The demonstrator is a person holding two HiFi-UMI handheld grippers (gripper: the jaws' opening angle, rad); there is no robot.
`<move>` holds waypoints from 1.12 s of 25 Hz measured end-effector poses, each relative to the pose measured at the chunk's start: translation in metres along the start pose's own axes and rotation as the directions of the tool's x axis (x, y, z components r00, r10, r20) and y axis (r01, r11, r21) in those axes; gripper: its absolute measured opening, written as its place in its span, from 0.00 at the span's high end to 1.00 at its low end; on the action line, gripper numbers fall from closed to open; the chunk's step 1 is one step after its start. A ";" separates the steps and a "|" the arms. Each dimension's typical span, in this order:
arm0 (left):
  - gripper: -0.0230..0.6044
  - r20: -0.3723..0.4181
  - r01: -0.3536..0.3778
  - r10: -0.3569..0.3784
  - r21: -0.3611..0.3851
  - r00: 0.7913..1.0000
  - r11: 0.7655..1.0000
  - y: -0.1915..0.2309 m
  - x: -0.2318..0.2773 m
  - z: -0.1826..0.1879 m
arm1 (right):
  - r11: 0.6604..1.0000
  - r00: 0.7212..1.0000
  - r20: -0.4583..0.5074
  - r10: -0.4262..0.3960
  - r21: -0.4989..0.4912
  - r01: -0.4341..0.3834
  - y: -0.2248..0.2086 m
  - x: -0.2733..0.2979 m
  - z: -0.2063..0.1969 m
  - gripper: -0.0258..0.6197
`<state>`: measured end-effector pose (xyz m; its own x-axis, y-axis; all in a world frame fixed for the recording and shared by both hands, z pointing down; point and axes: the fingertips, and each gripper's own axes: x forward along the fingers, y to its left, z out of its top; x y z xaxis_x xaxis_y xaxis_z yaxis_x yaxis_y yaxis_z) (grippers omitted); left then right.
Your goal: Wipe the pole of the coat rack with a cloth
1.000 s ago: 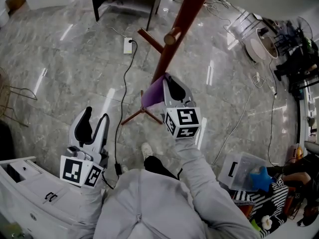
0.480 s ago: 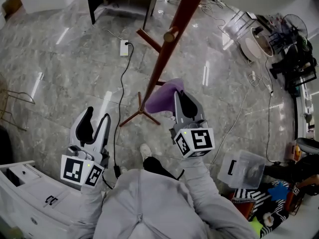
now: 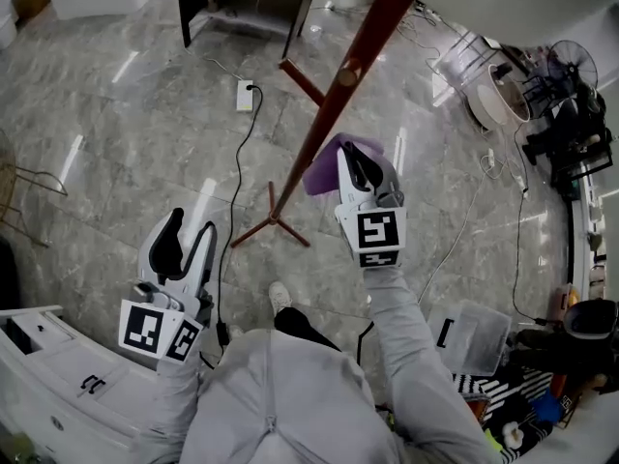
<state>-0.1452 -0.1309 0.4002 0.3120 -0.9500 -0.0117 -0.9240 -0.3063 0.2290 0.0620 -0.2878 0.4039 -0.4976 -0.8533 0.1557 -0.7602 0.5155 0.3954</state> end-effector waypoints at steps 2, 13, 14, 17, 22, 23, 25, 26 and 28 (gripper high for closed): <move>0.59 0.000 -0.011 0.011 0.000 1.000 1.000 0.002 -0.002 0.000 | 0.999 0.994 -0.112 0.019 -0.025 -0.022 0.013 0.020 -0.032 0.91; 0.59 -0.015 -0.049 0.049 -0.010 0.999 0.999 0.012 0.000 -0.008 | 0.965 0.933 -0.355 0.053 -0.221 -0.139 0.042 0.049 -0.105 0.91; 0.59 -0.016 -0.044 0.044 -0.011 0.999 0.999 0.011 0.002 -0.009 | 0.959 0.931 -0.360 0.053 -0.241 -0.148 0.043 0.048 -0.105 0.91; 0.59 -0.016 -0.029 0.029 -0.012 0.999 1.000 0.008 0.009 -0.008 | 0.939 0.928 -0.369 0.056 -0.295 -0.174 0.046 0.047 -0.105 0.91; 0.59 -0.020 -0.005 0.005 -0.011 1.000 1.000 0.002 0.013 -0.010 | 0.912 0.923 -0.382 0.032 -0.367 -0.184 0.042 0.036 -0.108 0.91; 0.59 -0.021 -0.002 0.001 -0.010 1.000 1.000 0.000 0.013 -0.010 | 0.911 0.923 -0.384 0.027 -0.371 -0.181 0.040 0.033 -0.109 0.91; 0.59 -0.023 0.006 -0.007 -0.009 1.000 1.000 -0.003 0.014 -0.011 | 0.911 0.921 -0.388 0.015 -0.375 -0.172 0.034 0.025 -0.111 0.91; 0.59 -0.024 0.011 -0.011 -0.009 1.000 1.000 -0.004 0.015 -0.011 | 0.912 0.921 -0.390 0.008 -0.374 -0.166 0.030 0.022 -0.112 0.91; 0.59 -0.026 0.020 -0.020 -0.008 0.999 1.000 -0.006 0.017 -0.011 | 0.916 0.920 -0.392 -0.006 -0.372 -0.152 0.023 0.015 -0.112 0.91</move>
<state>-0.1323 -0.1446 0.4096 0.3360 -0.9418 0.0091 -0.9159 -0.3245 0.2361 0.0837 -0.2970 0.5171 -0.2894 -0.8190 0.4955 -0.4651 0.5728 0.6750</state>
